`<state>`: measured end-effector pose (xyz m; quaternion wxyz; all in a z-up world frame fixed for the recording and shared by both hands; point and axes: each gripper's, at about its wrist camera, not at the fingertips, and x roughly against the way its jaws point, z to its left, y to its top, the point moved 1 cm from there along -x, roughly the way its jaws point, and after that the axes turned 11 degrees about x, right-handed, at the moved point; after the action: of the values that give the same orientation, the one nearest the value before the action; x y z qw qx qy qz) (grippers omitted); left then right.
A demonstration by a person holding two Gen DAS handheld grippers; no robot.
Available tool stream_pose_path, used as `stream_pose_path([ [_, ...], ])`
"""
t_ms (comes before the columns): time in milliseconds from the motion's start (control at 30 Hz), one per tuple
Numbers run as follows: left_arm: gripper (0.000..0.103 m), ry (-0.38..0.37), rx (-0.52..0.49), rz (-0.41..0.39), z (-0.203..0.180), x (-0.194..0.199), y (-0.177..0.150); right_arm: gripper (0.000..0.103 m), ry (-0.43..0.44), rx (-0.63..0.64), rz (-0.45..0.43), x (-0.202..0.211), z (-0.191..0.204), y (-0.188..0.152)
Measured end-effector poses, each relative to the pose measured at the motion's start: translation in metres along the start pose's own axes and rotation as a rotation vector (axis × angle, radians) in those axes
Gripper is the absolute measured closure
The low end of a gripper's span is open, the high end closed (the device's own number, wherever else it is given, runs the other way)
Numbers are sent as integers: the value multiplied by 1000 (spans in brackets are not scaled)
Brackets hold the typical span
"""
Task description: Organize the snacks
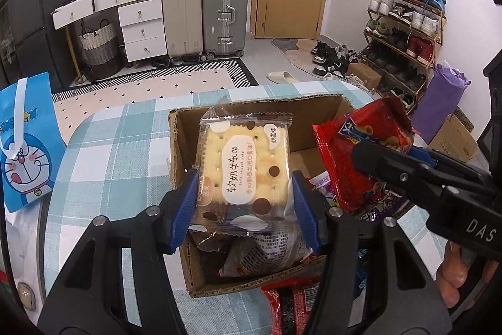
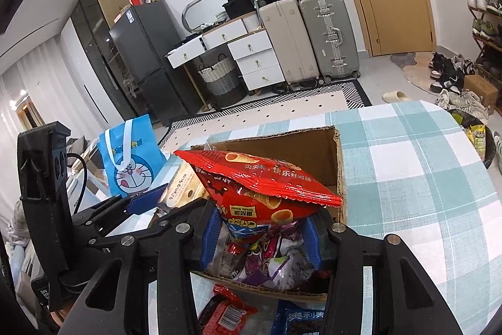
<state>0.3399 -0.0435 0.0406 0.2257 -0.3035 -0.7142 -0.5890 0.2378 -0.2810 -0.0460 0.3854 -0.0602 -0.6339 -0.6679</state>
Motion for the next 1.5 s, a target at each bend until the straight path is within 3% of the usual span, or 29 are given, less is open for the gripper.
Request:
stream_pose_path([
  [133,46,7,1,0,0,0,1,48,1,6,-20,8,1,0],
  [200,44,8,2,-1,2,3,0,37,1,16,-35,12,1,1],
  [333,22,8,11,-14,4,14,-1,27,-19,44,-52,25,3,0],
  [500,17,1,10,-15,4,26,-3,7,-18,44,-58,38,2,-5],
  [600,12,5,8,-24,6,35,-8,1,-36,46,-51,45,0,-10],
  [667,0,8,11,-31,7,41,-12,1,-36,44,-47,50,0,-13],
  [1500,0,36,106,-5,58,93,-71,1,-67,17,63,76,-7,-68],
])
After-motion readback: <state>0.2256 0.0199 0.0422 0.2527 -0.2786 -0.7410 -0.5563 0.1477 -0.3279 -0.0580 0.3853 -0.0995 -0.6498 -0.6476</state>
